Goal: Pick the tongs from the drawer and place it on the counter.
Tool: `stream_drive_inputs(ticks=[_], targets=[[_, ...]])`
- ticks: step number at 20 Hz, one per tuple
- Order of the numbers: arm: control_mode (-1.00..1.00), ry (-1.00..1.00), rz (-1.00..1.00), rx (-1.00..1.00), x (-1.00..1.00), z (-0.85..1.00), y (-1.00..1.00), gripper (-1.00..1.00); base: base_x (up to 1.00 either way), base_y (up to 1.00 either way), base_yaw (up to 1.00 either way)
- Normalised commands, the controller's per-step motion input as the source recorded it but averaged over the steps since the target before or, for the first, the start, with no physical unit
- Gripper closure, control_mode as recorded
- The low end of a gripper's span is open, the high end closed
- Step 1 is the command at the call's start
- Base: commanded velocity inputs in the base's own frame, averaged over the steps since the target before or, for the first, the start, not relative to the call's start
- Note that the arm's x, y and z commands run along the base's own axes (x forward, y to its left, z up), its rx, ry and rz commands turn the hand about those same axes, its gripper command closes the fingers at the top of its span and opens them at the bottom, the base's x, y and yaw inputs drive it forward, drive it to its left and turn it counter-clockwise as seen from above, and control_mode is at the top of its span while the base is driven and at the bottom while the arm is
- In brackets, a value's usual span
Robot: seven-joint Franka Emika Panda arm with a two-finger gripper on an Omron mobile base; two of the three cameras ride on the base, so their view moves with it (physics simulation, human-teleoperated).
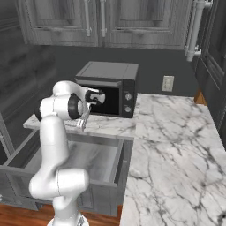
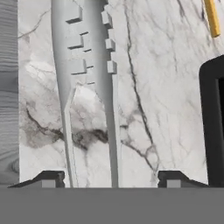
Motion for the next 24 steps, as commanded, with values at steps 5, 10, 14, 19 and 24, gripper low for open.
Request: stream_drive_inputs(ticks=[5, 10, 14, 19, 24], targets=[[-1.0, -0.07, 0.12, -0.12, 0.11, 0.13, 0.01, -1.0, 0.0, 0.0, 0.0], [-1.0, -0.33, 0.26, -0.02, -0.19, 0.9, 0.17, -1.0, 0.0, 0.0, 0.0], [-1.0, -0.38, 0.29, -0.01, -0.51, 1.0, 0.19, -1.0, 0.0, 0.0, 0.0], [-1.0, -0.33, 0.24, -0.04, -0.76, 0.87, 0.24, -1.0, 0.0, 0.0, 0.0], [-1.0, -0.31, 0.2, -0.07, -0.98, 0.69, 0.28, -1.0, 0.0, 0.0, 0.0]])
